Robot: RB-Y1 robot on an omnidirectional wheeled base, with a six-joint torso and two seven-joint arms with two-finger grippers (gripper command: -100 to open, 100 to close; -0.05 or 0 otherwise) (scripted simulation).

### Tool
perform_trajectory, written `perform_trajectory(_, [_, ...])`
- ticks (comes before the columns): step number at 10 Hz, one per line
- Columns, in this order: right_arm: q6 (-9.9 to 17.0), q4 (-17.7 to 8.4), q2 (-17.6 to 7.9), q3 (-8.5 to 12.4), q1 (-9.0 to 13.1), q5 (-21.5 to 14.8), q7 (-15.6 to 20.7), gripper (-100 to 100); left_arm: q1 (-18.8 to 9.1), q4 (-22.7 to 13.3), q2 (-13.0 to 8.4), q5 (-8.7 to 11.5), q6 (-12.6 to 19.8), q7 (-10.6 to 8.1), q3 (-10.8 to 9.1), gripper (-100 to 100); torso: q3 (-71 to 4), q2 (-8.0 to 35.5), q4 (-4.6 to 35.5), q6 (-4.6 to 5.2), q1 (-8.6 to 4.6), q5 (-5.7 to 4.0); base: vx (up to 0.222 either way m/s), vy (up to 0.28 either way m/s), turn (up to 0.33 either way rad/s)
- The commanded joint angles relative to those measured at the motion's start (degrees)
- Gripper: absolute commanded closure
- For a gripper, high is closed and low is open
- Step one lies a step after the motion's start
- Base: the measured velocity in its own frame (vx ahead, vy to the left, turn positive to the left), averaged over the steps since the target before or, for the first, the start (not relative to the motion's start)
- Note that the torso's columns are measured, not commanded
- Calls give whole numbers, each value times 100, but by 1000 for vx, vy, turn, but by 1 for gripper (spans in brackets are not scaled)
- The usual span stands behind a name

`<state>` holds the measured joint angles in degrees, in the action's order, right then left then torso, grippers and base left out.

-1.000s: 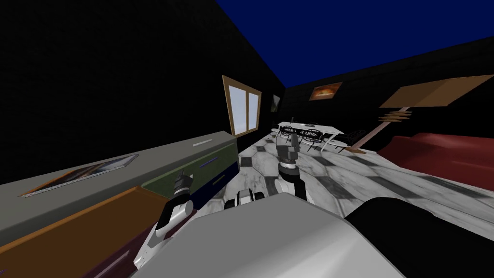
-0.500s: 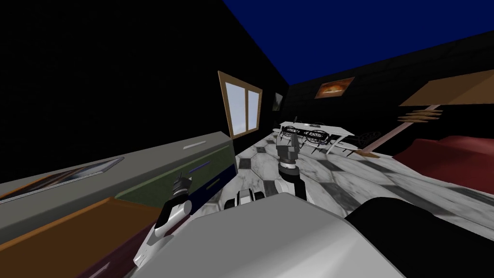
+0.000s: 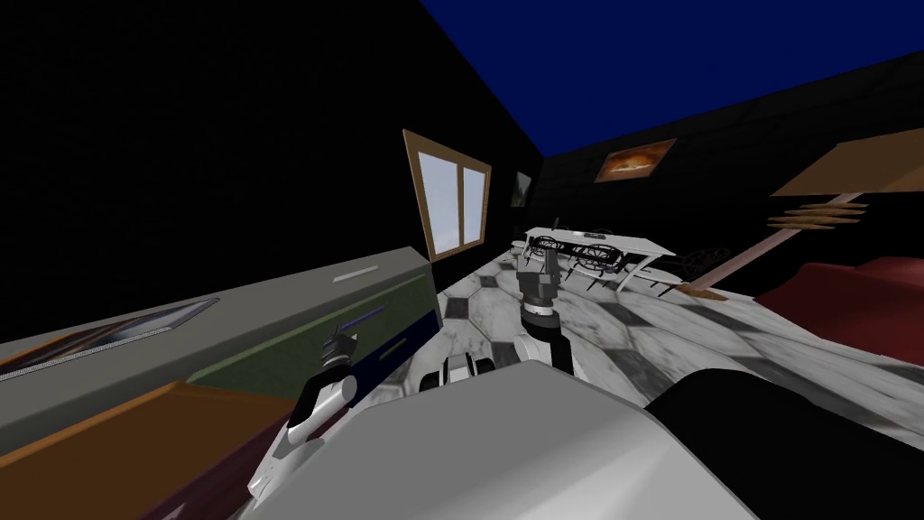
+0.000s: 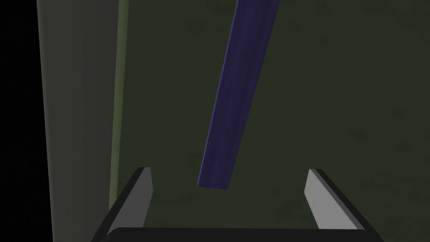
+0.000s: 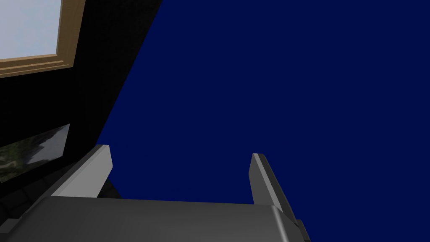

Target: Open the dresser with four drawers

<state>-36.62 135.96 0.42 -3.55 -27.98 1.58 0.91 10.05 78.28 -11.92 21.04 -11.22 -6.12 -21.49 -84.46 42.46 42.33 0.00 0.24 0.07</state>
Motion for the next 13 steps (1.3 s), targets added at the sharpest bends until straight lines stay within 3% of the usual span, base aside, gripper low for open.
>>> perform_trajectory(1, [0,0,0,0,0,0,0,0,41,76,-13,11,40,-3,6,100,-2,-4,-1,0,-10,-3,-72,-68,17])
perform_trajectory(6, [1,-1,2,-2,3,0,0,0,126,229,-37,33,116,-7,18,100,-6,-9,-3,1,-33,-9,-145,-103,14])
perform_trajectory(7, [0,0,1,-1,1,0,0,0,91,230,-77,42,208,-9,-21,-100,-25,-45,-11,1,-7,-4,62,21,-7])
perform_trajectory(13, [0,0,0,0,-1,0,0,0,-12,200,-162,63,369,-18,-109,-100,9,16,4,0,-36,-10,129,51,-8])
